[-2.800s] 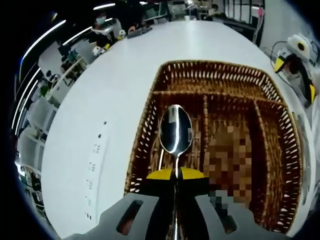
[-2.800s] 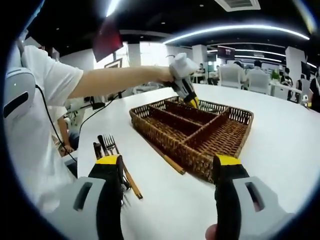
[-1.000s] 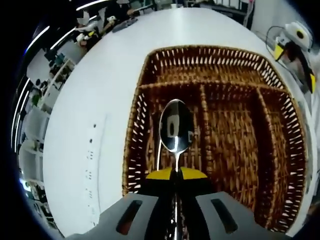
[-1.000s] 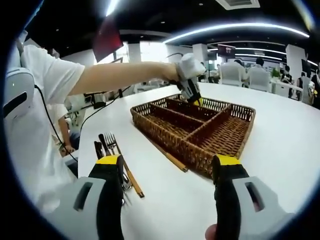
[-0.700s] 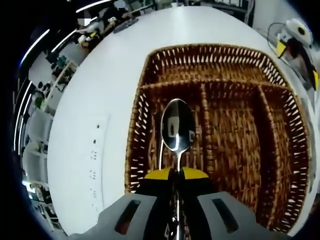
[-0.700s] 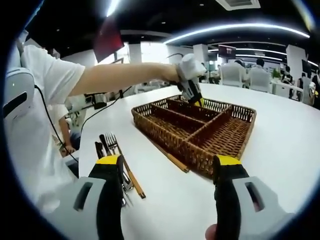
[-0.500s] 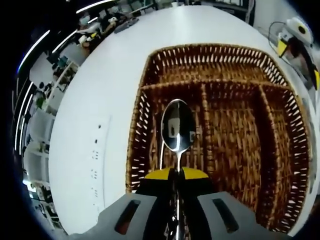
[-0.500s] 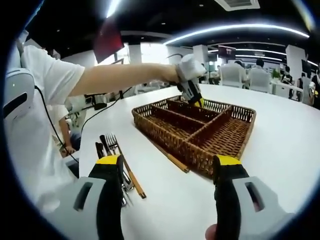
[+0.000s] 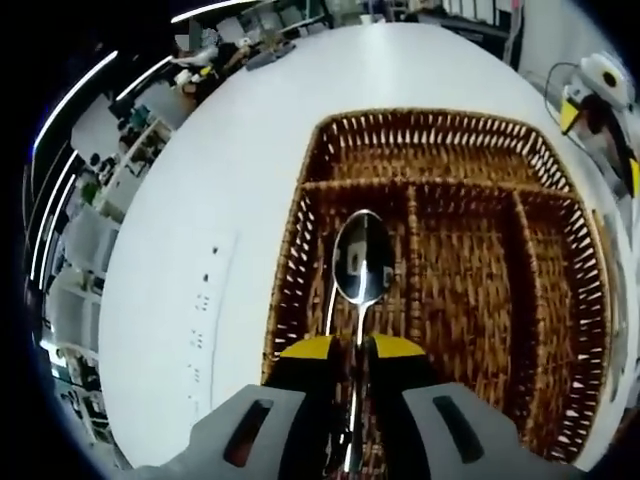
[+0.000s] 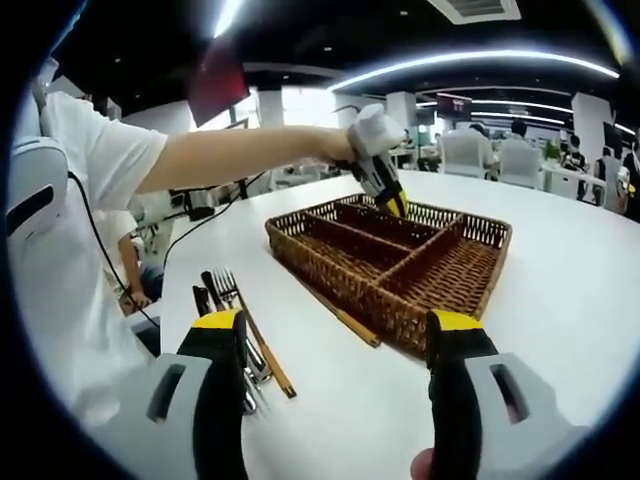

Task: Arrange the knives, forks, and spoons in their matching storage slots by inserting each utensil handle-first until every utensil is classified and aligned in the correct compartment

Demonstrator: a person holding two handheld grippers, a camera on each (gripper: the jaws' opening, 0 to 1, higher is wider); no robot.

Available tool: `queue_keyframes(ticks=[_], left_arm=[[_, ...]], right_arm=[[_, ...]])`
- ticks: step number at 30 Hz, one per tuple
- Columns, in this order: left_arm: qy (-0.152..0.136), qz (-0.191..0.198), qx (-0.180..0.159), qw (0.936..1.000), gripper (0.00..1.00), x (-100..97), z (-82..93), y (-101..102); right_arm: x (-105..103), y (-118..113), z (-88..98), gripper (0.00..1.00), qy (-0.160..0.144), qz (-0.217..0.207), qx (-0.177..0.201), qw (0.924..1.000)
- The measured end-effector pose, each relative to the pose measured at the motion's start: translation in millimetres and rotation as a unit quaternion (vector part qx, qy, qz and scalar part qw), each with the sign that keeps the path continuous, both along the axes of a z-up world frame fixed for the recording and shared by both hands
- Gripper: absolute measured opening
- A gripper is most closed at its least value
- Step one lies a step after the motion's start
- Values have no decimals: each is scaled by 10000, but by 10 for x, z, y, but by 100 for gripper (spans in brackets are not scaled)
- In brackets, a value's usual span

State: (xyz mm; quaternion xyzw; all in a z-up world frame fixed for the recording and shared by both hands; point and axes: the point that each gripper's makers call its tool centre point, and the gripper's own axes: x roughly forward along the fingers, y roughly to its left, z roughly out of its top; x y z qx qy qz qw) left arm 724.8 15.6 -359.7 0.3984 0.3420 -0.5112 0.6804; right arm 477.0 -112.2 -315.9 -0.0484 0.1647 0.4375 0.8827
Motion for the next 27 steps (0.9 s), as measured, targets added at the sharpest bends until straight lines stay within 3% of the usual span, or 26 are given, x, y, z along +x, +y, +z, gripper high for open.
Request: queue_keyframes(ticks=[16, 21, 27], left_arm=[[-213, 417, -424, 9980, 22, 1, 183, 79], [-394, 693, -651, 9947, 25, 45, 268, 130], [-545, 918, -890, 9903, 26, -39, 339, 213]], right_arm=[[-70, 61, 54, 76, -66, 40, -41, 10000], [-99, 86, 65, 76, -85, 66, -61, 9999], [-137, 147, 62, 75, -86, 121, -88, 9999]])
